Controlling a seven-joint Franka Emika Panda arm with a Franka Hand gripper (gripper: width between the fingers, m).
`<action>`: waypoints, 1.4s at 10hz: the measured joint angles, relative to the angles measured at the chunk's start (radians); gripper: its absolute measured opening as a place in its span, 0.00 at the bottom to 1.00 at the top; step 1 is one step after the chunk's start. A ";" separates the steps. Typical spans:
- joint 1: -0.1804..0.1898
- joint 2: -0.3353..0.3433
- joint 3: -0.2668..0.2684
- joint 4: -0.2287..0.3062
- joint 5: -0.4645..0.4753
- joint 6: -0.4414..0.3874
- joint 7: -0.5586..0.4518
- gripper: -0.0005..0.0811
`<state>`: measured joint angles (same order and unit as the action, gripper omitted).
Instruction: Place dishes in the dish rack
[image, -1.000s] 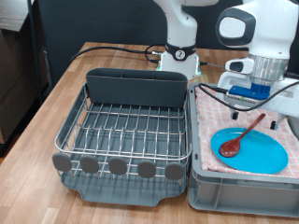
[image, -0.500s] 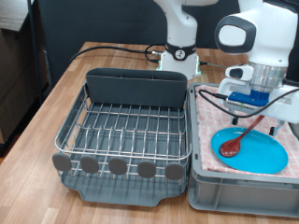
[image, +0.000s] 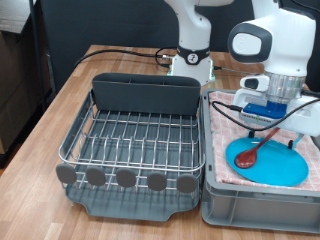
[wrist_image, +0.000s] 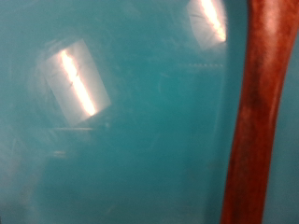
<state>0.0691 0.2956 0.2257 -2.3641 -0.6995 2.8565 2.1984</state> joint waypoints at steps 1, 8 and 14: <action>0.004 0.003 -0.006 0.000 -0.009 0.007 0.009 0.99; 0.020 0.007 -0.020 0.002 -0.029 0.008 0.044 0.22; 0.019 -0.051 0.009 0.016 0.004 -0.076 0.036 0.12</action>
<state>0.0880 0.2446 0.2348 -2.3478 -0.6956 2.7801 2.2342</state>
